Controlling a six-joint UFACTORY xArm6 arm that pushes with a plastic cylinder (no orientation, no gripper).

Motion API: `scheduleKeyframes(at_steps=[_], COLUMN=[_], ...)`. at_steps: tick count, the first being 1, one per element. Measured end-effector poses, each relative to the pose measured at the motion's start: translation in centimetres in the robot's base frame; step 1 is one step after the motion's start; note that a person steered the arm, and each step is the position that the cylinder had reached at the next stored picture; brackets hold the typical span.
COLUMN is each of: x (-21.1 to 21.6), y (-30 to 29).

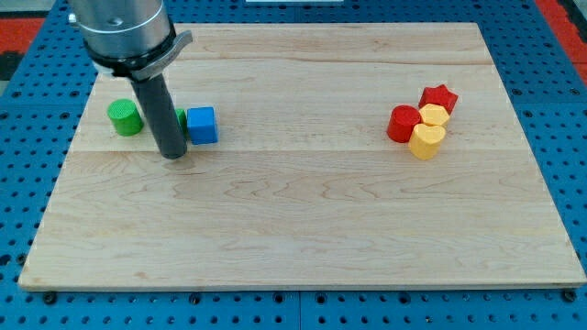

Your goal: Move the green star to the left of the blue cube

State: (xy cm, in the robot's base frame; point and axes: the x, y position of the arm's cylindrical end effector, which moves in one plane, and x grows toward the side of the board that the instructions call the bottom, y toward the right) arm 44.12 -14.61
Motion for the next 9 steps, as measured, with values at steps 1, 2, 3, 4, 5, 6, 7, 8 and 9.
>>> scheduleKeyframes(at_steps=[1,2,3,4,5,6,7,8,9], x=[-1.9,-0.6,1.9,0.9,-0.9,-2.4,-2.4,-2.4,-2.4], y=[1.2,1.2,-1.6,-3.3,-3.4,-3.9,-3.8,-3.8,-3.0])
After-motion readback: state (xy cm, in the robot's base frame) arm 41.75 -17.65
